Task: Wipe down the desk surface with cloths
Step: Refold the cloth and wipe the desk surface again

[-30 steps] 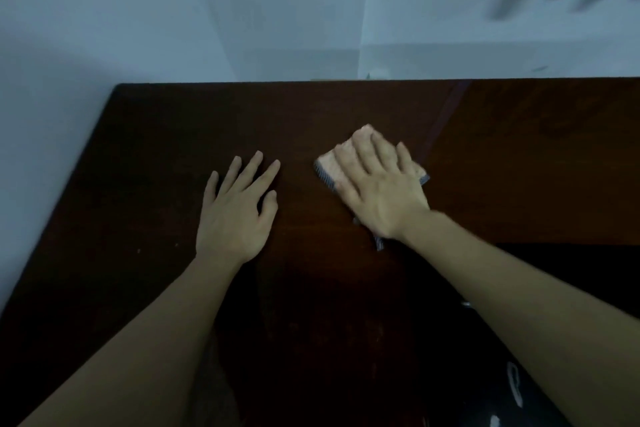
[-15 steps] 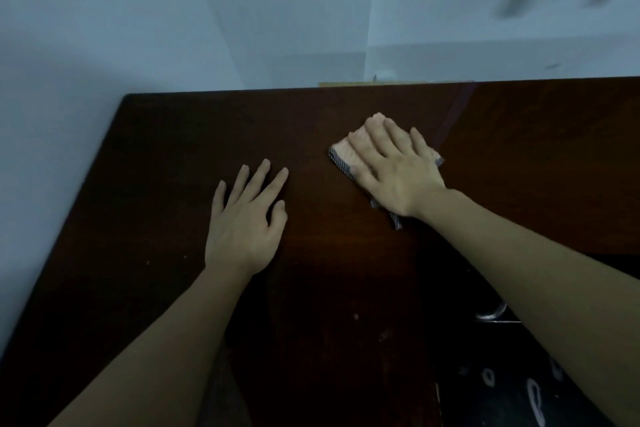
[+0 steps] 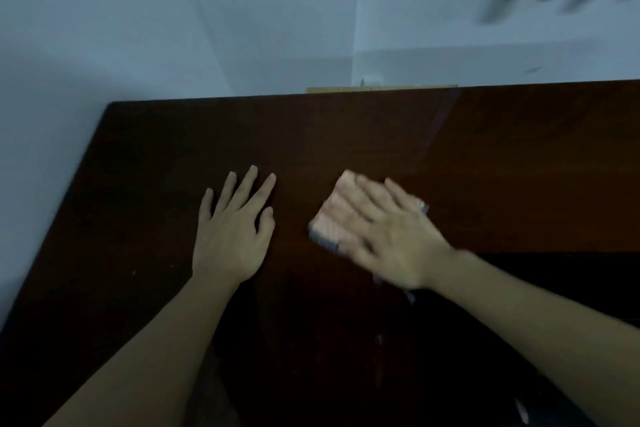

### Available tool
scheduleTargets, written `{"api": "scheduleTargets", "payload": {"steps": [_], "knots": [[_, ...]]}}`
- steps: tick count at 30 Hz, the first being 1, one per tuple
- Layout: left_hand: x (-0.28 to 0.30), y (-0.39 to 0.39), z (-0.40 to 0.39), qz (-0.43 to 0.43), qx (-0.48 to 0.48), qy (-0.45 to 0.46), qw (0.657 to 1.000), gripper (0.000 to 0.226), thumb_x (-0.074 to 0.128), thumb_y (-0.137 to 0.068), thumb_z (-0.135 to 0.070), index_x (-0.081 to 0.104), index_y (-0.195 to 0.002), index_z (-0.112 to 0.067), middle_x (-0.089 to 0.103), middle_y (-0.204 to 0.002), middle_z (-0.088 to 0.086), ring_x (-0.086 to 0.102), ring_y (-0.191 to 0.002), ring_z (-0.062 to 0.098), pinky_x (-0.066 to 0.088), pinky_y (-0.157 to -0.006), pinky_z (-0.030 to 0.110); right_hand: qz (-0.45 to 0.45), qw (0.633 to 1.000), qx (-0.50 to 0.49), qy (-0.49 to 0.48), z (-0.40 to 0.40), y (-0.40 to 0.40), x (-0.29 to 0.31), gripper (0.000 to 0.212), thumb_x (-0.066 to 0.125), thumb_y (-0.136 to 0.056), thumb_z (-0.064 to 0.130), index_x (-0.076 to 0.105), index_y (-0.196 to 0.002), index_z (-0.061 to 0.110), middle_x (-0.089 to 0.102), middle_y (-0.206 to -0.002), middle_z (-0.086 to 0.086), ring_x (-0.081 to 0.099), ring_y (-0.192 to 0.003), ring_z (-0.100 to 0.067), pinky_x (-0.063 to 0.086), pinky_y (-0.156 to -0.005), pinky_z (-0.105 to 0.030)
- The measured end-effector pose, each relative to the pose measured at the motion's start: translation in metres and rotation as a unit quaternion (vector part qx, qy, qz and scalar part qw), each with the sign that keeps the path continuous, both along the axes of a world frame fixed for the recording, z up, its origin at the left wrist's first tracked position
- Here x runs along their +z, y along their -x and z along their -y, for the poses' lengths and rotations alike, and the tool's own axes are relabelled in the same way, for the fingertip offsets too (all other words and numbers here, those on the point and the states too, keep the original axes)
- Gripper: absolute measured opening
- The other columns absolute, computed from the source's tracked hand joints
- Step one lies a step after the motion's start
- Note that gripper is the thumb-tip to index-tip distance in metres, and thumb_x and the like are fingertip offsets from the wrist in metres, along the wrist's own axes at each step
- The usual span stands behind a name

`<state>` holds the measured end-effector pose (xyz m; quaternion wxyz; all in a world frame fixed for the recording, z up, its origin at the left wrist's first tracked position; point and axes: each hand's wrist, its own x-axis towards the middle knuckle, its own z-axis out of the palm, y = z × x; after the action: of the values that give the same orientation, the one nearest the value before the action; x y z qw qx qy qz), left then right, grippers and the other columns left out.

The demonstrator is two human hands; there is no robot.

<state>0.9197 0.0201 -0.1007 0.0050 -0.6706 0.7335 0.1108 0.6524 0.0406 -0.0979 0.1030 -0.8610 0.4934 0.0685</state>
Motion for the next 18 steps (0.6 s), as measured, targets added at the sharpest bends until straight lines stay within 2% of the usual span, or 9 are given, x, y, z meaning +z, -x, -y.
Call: {"api": "scheduleTargets", "payload": {"steps": [4,7,10,13,14,18], "knots": [[0.0,0.0,0.0,-0.005,0.0,0.0,1.0,0.054,0.022,-0.106,-0.047,0.007,-0.158,-0.047,-0.006,-0.167,-0.015,-0.011,-0.154,0.011,-0.007,-0.124,0.043,-0.029,0.993,-0.117,0.001,0.065,0.006,0.001,0.063,0.006,-0.102,0.06,-0.011,-0.159,0.041,-0.018,-0.169,0.0,-0.016,-0.156,-0.024,-0.009,-0.124,-0.05],[0.0,0.0,-0.001,-0.009,0.001,0.006,1.0,0.054,0.022,-0.106,-0.047,0.009,-0.158,-0.047,-0.004,-0.168,-0.015,-0.01,-0.154,0.011,-0.007,-0.124,0.043,-0.025,0.989,-0.144,-0.018,0.067,-0.003,0.005,0.065,0.001,-0.1,0.06,-0.012,-0.16,0.038,-0.019,-0.169,-0.003,-0.017,-0.155,-0.026,-0.01,-0.124,-0.053],[0.0,-0.001,0.001,-0.004,0.002,0.0,1.0,0.054,0.022,-0.106,-0.047,0.007,-0.158,-0.048,-0.005,-0.168,-0.015,-0.01,-0.154,0.012,-0.006,-0.124,0.043,-0.015,0.994,-0.112,-0.008,0.019,-0.013,0.005,0.071,-0.005,-0.096,0.06,-0.006,-0.162,0.033,-0.011,-0.171,-0.007,-0.009,-0.156,-0.031,-0.001,-0.124,-0.057],[-0.001,-0.001,0.002,-0.001,0.002,-0.007,1.0,0.054,0.022,-0.106,-0.047,0.005,-0.157,-0.049,-0.006,-0.167,-0.015,-0.01,-0.154,0.012,-0.005,-0.124,0.044,0.012,0.999,-0.046,0.023,-0.05,-0.019,0.0,0.066,0.02,-0.102,0.056,0.021,-0.162,0.027,0.015,-0.169,-0.011,0.015,-0.155,-0.037,0.014,-0.121,-0.06],[-0.001,-0.001,0.002,-0.001,0.002,-0.007,1.0,0.054,0.022,-0.106,-0.047,0.005,-0.157,-0.048,-0.006,-0.168,-0.015,-0.01,-0.154,0.012,-0.005,-0.124,0.044,0.017,0.999,-0.027,0.025,-0.068,-0.018,-0.002,0.065,0.026,-0.102,0.056,0.025,-0.161,0.028,0.019,-0.169,-0.01,0.018,-0.154,-0.036,0.016,-0.12,-0.059],[0.0,0.0,0.0,-0.005,0.0,0.001,1.0,0.054,0.022,-0.105,-0.046,0.007,-0.157,-0.047,-0.004,-0.168,-0.013,-0.009,-0.155,0.013,-0.004,-0.124,0.045,0.008,1.0,0.026,0.005,-0.071,-0.003,-0.006,0.064,0.026,-0.103,0.061,0.02,-0.162,0.034,0.016,-0.169,-0.006,0.014,-0.156,-0.033,0.011,-0.119,-0.055]]}}
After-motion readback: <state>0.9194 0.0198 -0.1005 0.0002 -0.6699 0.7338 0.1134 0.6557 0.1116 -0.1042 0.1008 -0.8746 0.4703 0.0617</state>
